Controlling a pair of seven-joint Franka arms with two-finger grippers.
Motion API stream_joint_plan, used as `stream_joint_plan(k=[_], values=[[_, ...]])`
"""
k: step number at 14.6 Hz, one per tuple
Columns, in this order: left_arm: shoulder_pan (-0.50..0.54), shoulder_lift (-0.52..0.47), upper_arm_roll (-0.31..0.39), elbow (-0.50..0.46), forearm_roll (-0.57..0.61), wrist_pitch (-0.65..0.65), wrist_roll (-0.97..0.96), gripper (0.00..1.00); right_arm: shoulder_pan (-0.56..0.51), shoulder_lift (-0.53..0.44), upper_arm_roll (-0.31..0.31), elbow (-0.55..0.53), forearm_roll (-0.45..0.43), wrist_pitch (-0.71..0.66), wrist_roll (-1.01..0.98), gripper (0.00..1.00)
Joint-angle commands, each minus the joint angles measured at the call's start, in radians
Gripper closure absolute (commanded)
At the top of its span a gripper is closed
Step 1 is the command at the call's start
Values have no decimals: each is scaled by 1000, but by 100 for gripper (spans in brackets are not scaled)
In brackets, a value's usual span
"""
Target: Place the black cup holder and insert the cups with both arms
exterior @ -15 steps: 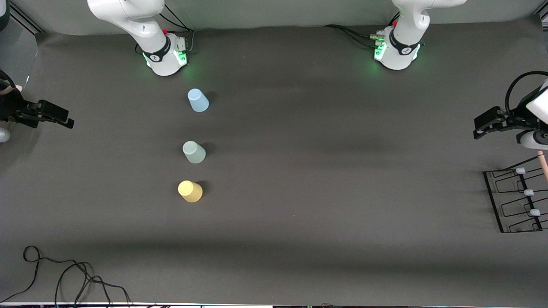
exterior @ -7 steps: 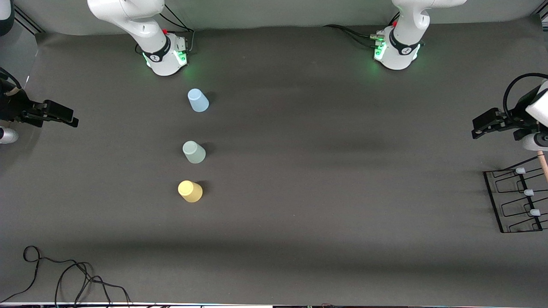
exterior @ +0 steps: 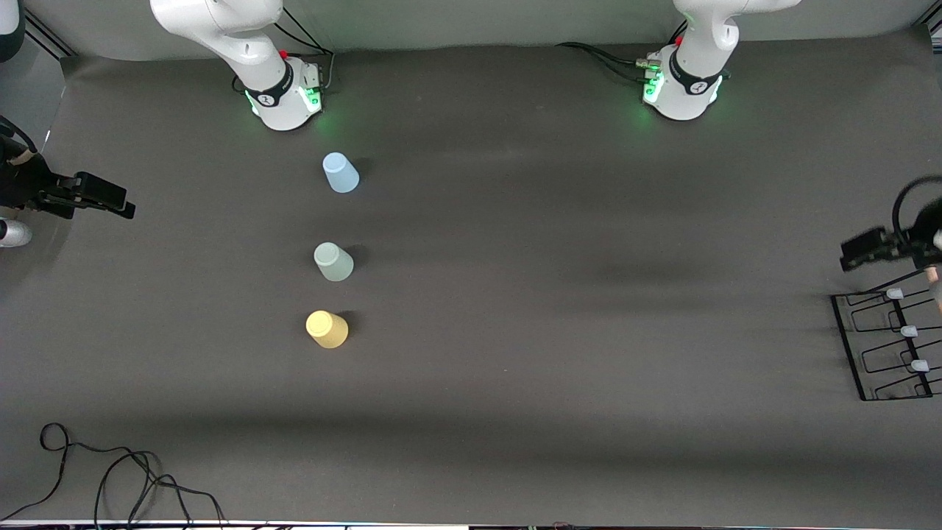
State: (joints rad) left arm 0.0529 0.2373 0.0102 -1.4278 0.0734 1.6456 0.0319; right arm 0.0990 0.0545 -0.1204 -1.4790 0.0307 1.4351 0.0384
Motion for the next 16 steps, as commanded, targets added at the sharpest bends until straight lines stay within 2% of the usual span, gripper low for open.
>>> stream_joint_plan(k=[1,3,7,8,11,14,16], values=[[50,118,-4,125,26,-20,16,0,1,1,1,8,2,-9,-8,0],[93,143,-4,130,54,-4,54,0,1,2,1,8,2,-9,-8,0],[238,212,-4,128,46,63,325,0,1,2,1,9,2,-9,-9,0],[270,232,-6,127,49,98,332,0,1,2,1,9,2,-9,-9,0],[285,296,-3,132,54,163,332,0,1,2,1,9,0,-9,-9,0],[378,336,-6,135,51,227,345,1,1,2,1,9,0,-9,-9,0],[384,362,-6,132,57,269,356,5,1,2,1,9,-2,-9,-9,0]])
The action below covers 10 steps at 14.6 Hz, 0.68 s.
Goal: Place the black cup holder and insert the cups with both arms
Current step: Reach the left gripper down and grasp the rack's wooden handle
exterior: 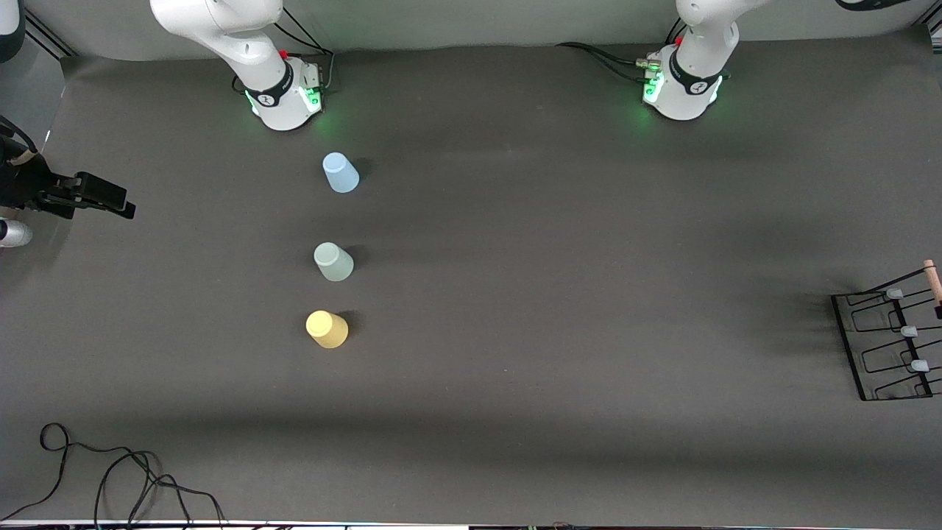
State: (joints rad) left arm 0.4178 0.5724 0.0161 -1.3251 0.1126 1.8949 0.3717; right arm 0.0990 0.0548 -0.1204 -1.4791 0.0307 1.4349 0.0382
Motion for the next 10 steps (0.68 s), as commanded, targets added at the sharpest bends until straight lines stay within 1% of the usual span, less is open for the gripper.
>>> stream_joint_plan(k=[1,2,3,8,10], values=[[21,44,-11,29,18,45,18,9,1,2,1,10,-2,-8,-9,0],[25,61,-11,27,18,80,39,13,1,2,1,10,-2,-8,-9,0],[26,72,-11,26,15,108,58,14,1,2,1,10,-2,-8,-9,0],[-2,93,-13,27,5,124,29,15,1,2,1,10,-2,-8,-9,0],[4,104,-13,27,5,124,33,29,1,2,1,10,-2,-8,-11,0]])
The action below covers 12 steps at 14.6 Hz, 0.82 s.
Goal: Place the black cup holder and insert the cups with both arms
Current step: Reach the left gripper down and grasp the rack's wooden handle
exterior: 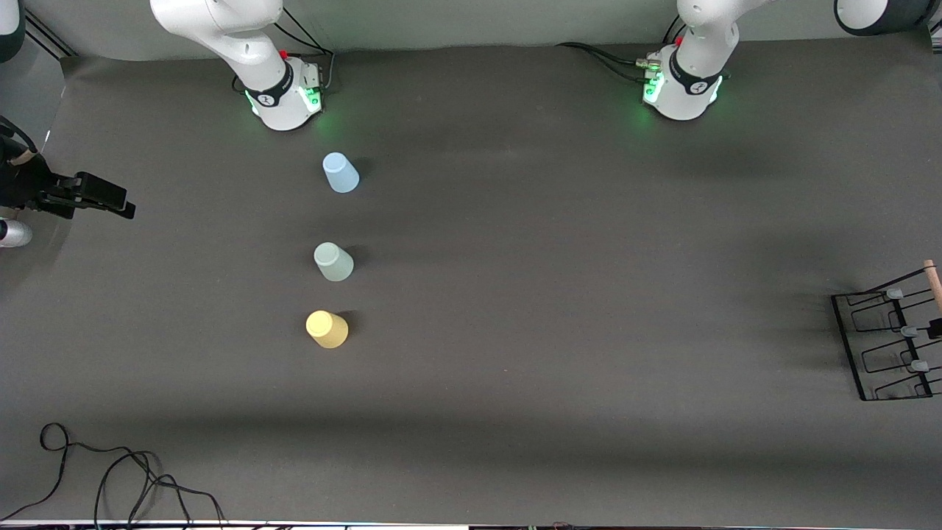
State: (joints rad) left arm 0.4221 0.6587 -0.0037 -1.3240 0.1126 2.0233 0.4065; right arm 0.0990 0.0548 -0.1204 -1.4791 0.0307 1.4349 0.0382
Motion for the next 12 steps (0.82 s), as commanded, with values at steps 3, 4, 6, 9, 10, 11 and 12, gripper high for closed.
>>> stream_joint_plan(k=[3,4,6,9,10,11,12], values=[[4,25,7,26,9,-5,-2,56,1,2,1,10,-2,-8,-11,0],[1,25,7,26,13,-5,-3,73,1,2,1,10,-2,-8,-11,0],[-5,24,8,29,18,-8,3,100,1,2,1,10,-2,-8,-11,0],[-14,7,5,34,18,-21,3,100,-2,2,-1,10,-2,-8,-11,0],[-19,-4,2,37,18,-31,6,100,-2,2,-1,10,-2,-8,-11,0],[-25,-17,2,45,21,-34,5,100,-2,2,-1,10,-2,-8,-11,0],[-39,-48,2,45,22,-52,5,100,-2,2,-1,10,-2,-8,-11,0]])
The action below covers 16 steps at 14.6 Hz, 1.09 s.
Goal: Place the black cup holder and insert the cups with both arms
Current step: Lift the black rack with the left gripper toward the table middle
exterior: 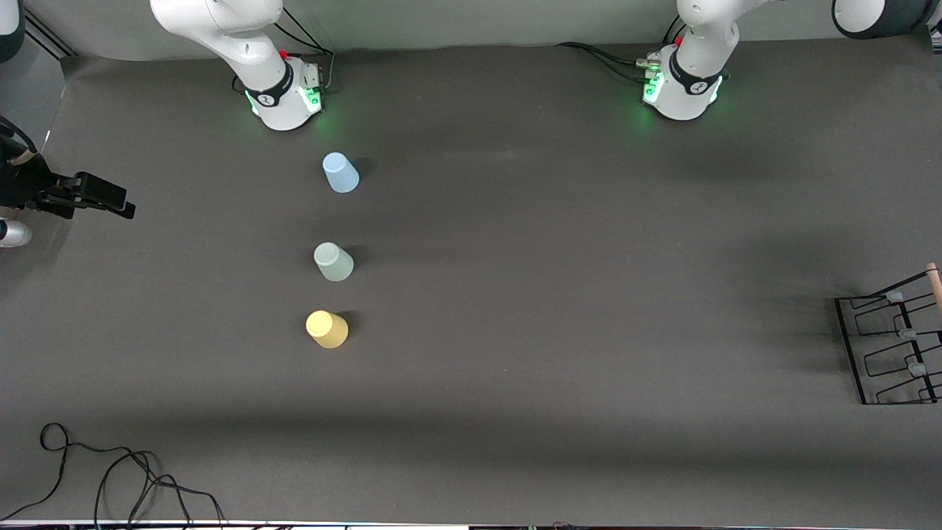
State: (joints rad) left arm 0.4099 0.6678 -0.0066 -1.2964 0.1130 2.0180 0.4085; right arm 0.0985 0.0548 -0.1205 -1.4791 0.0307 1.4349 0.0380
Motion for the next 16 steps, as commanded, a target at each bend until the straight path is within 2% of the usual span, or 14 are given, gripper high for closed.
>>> stream_joint_plan(k=[1,5,7,10,13,16], values=[[-42,-86,5,22,21,-98,-3,100,-2,2,-1,10,-2,-8,-10,0],[-175,-161,4,59,17,-347,-123,100,-2,2,-1,10,-2,-8,-10,0],[-264,-186,5,49,10,-409,-198,100,-2,2,-1,10,-2,-8,-10,0],[-380,-194,1,43,-6,-459,-290,100,-2,2,-2,10,-2,-8,-12,0],[-511,-197,0,14,-94,-459,-463,100,-2,2,-2,10,-2,-8,-13,0],[-614,-209,0,-9,-105,-456,-487,100,-2,2,-2,10,-2,-8,-13,0]])
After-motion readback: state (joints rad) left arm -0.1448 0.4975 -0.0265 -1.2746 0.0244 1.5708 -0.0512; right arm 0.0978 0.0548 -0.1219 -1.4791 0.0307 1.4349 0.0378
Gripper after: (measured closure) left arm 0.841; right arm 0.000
